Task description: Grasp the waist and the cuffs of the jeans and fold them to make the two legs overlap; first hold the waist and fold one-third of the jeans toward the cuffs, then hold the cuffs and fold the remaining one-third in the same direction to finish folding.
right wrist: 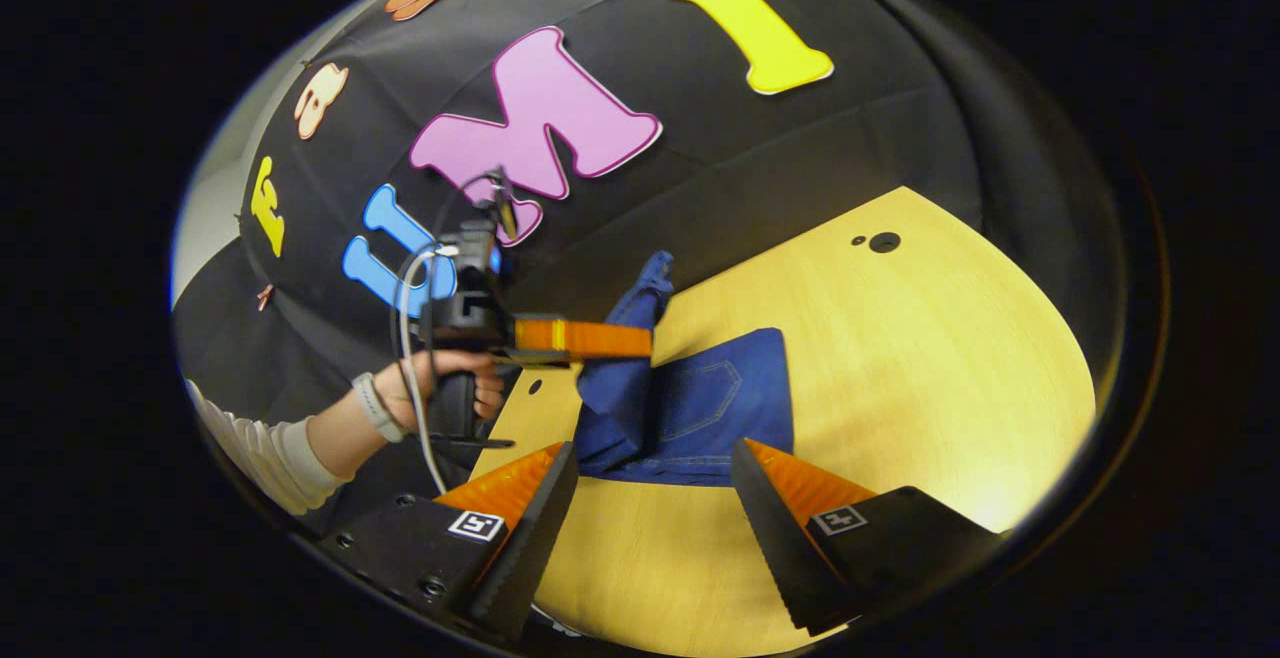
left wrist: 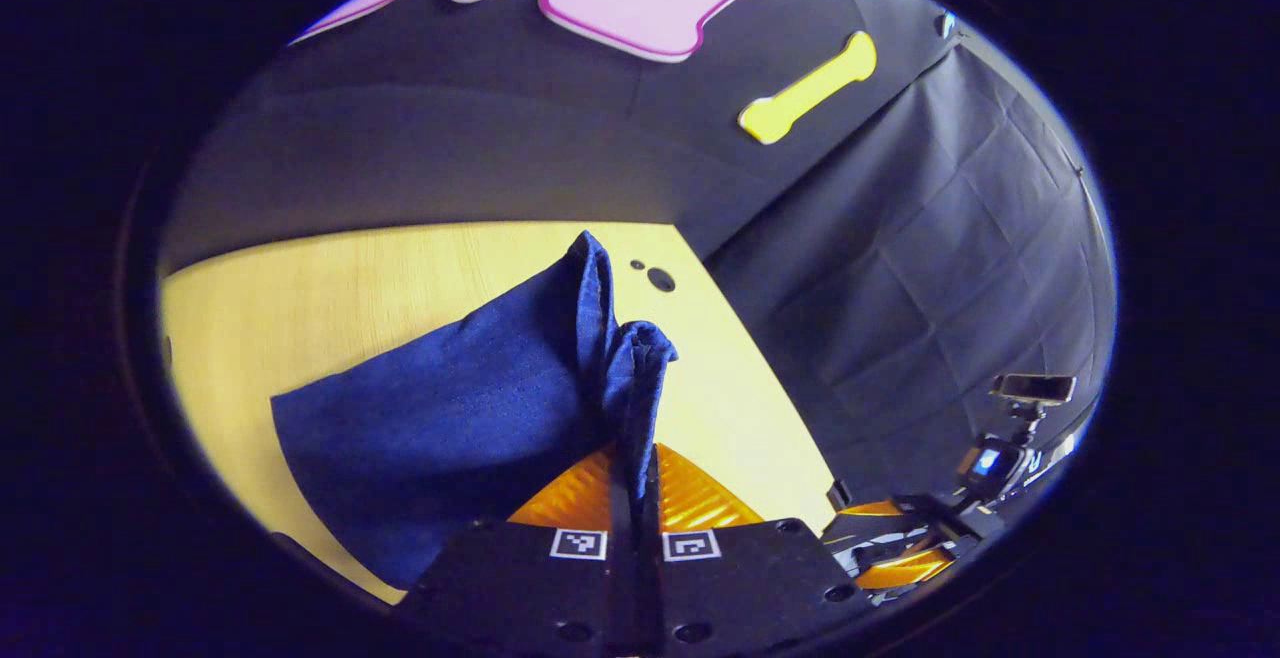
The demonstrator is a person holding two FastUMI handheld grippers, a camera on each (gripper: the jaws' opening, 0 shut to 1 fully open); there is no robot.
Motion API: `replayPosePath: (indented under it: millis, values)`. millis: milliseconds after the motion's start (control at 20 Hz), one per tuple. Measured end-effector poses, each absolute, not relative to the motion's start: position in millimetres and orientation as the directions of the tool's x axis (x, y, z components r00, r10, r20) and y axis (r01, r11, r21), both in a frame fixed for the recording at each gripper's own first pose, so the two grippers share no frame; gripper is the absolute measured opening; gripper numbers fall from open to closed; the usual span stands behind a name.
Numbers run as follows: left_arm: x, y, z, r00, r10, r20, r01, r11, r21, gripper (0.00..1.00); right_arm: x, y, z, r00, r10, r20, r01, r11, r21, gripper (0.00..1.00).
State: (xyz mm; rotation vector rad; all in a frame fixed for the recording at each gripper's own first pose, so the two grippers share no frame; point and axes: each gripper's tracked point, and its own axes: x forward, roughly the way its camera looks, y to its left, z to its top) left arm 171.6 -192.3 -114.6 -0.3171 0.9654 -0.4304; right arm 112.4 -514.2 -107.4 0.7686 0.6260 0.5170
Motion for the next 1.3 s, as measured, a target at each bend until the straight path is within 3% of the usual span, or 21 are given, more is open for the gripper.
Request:
replayPosePath:
  millis: [100,200,300,350,450,500,650,900,1300]
  values:
    - [163,-204,-156,0.448,-0.411,-0.794,0.177,0.911,-0.372,0.06,116,-530,-120,0.703,0.624,-0.341,-0.184,0.623,0.760,0.95]
    - [159,-205,-150,0.464,-0.347,-0.815,0.151,0.938,-0.313,0.08,121,-542,-128,0.700,0.625,-0.347,-0.184,0.626,0.758,0.95]
    - [156,-217,-134,0.513,-0.342,-0.787,0.153,0.939,-0.308,0.20,130,-554,-139,0.706,0.614,-0.353,-0.189,0.644,0.741,0.95]
    - [148,-226,-124,0.535,-0.352,-0.768,0.154,0.935,-0.321,0.35,134,-559,-151,0.703,0.606,-0.372,-0.184,0.661,0.727,0.95]
    - [148,-236,-125,0.590,-0.363,-0.721,0.162,0.928,-0.335,0.80,139,-563,-159,0.694,0.610,-0.382,-0.181,0.661,0.728,0.95]
    - [147,-231,-118,0.625,-0.353,-0.696,0.173,0.932,-0.317,0.97,140,-563,-158,0.694,0.615,-0.375,-0.186,0.656,0.731,0.95]
    - [127,-206,-79,0.740,-0.280,-0.611,0.190,0.959,-0.210,0.98,136,-561,-149,0.699,0.623,-0.352,-0.207,0.647,0.733,0.95]
    - [39,-163,10,0.894,-0.172,-0.413,0.182,0.983,-0.014,0.97,112,-560,-84,0.771,0.591,-0.236,-0.305,0.669,0.678,0.95]
    - [-163,-136,109,0.988,0.006,-0.155,-0.017,0.998,-0.068,0.97,-3,-559,64,0.851,0.522,-0.058,-0.467,0.802,0.372,0.94]
